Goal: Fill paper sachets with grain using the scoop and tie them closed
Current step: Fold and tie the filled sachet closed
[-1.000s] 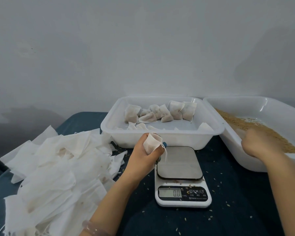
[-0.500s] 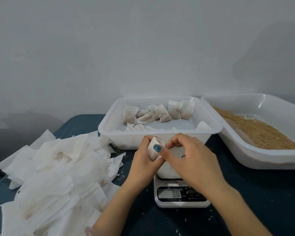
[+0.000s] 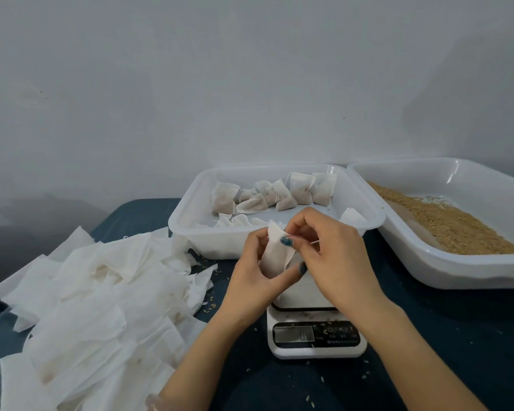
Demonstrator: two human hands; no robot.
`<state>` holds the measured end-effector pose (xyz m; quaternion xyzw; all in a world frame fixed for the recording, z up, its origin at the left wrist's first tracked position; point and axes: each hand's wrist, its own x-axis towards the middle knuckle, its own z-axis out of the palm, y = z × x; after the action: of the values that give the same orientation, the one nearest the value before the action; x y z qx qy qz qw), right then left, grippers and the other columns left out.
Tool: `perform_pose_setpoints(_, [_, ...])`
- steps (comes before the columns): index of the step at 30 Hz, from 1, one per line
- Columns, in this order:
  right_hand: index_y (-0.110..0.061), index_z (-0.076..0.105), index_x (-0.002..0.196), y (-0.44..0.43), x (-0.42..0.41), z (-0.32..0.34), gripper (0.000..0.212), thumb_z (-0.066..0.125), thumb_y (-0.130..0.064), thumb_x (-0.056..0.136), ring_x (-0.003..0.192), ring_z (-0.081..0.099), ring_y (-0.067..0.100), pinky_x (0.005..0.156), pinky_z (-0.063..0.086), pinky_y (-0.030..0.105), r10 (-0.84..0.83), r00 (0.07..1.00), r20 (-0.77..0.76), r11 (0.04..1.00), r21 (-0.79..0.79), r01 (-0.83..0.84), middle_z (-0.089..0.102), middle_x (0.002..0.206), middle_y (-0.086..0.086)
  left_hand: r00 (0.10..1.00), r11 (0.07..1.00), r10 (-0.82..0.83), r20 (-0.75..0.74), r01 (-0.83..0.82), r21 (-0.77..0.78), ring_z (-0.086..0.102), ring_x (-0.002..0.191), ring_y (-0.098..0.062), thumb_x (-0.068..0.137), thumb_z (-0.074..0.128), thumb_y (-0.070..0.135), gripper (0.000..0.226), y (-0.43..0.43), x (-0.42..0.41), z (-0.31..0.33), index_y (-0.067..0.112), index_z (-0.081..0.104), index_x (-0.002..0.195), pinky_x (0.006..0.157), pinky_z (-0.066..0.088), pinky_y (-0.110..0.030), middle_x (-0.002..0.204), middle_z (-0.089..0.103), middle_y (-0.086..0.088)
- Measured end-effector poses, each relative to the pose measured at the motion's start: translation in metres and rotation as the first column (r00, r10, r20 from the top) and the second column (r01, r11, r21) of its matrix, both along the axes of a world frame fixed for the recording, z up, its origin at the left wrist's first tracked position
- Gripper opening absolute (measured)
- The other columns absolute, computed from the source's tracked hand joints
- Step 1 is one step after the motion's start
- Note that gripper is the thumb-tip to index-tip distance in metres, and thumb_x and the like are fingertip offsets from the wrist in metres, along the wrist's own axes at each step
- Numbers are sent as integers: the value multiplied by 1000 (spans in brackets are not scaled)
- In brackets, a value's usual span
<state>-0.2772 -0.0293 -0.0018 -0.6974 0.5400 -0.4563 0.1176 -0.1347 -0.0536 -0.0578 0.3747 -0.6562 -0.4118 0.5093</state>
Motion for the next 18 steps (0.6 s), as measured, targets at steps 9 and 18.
perform_pose_setpoints(9, [-33, 64, 83, -6, -23, -5, 31, 69, -3, 88, 87, 68, 4, 77, 55, 19, 257, 964, 69, 966, -42, -254, 69, 83, -16, 985, 990, -47, -164, 68, 122, 61, 88, -19, 86, 69, 45, 26, -6, 10, 4, 24, 71, 102, 82, 51, -35, 93, 66, -10])
perform_pose_setpoints(18, [-26, 66, 88, -22, -35, -42, 25, 68, -1, 88, 87, 69, 9, 75, 59, 27, 135, 912, 387, 983, 64, -172, 71, 88, -10, 994, 990, 87, -67, -79, 114, 66, 78, -12, 86, 71, 24, 11, -9, -3, -4, 14, 67, 90, 70, 59, -29, 88, 72, 1])
